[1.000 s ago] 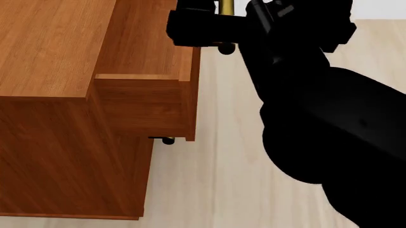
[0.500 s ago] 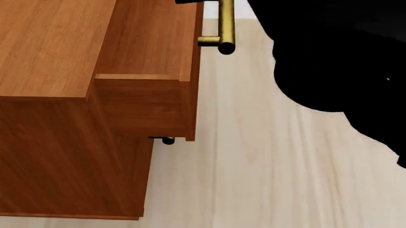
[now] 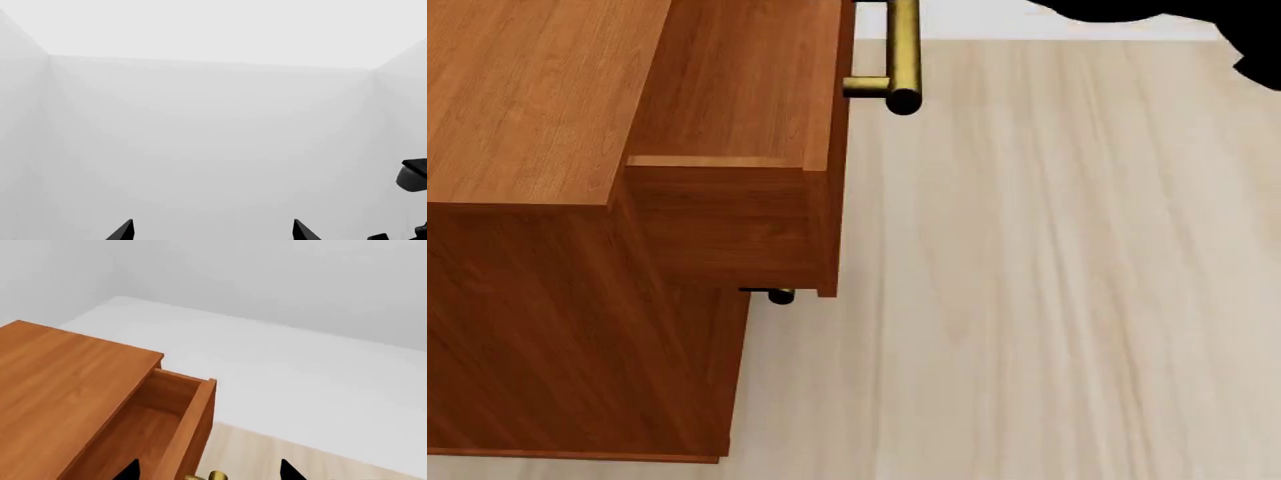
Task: Close the bottom drawer of the cabinet and open the top drawer.
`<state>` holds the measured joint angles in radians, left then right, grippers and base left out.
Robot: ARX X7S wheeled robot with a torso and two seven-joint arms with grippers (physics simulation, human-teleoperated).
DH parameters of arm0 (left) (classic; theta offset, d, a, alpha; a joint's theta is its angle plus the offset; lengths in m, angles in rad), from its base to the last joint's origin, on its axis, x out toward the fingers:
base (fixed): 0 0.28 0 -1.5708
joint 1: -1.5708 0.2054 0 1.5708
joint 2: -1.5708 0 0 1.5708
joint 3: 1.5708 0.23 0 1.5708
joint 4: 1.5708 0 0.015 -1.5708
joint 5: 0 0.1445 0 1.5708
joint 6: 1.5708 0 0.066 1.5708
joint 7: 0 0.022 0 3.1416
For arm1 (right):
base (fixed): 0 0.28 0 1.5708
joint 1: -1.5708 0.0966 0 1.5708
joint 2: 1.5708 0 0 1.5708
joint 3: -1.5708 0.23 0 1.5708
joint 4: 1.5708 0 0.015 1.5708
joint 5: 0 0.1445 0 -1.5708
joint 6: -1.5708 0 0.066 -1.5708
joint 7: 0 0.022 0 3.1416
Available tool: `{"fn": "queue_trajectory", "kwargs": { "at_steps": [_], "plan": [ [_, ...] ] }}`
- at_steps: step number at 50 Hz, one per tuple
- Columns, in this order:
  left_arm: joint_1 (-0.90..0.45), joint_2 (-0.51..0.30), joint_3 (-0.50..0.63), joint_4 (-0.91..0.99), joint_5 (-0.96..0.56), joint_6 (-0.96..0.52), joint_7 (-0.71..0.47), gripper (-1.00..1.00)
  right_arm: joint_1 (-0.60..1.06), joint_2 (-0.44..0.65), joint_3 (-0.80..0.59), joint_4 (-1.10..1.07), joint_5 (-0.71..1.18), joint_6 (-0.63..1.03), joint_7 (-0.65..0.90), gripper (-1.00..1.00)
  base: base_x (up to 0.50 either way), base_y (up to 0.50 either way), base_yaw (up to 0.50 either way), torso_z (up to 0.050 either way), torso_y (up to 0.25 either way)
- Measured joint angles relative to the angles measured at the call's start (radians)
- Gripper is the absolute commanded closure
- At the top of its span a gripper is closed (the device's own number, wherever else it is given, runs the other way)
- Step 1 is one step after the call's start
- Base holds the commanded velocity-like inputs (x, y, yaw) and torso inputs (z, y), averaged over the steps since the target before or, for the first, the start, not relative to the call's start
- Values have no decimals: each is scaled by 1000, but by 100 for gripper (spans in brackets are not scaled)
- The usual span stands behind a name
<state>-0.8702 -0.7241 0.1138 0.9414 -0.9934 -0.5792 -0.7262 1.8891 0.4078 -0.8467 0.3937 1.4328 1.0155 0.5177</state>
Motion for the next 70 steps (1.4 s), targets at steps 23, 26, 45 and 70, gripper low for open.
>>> {"fn": "queue_trajectory", "kwargs": {
  "at_steps": [23, 26, 45, 70],
  "plan": [
    [38, -14, -18, -1, 5, 32, 5, -100, 163, -183, -170, 329, -147, 53, -278, -100, 0, 0, 0, 0, 0],
    [45, -15, -20, -2, 9, 38, 7, -100, 170, -202, -186, 355, -162, 52, -303, -100, 0, 0, 0, 0, 0],
    [49, -23, -20, -4, 10, 47, 8, -100, 180, -289, -271, 472, -237, 35, -420, -100, 0, 0, 0, 0, 0],
    [58, -34, -21, -3, 9, 58, 5, -100, 146, -376, -353, 624, -311, -28, -533, -100, 0, 0, 0, 0, 0]
  ]
}}
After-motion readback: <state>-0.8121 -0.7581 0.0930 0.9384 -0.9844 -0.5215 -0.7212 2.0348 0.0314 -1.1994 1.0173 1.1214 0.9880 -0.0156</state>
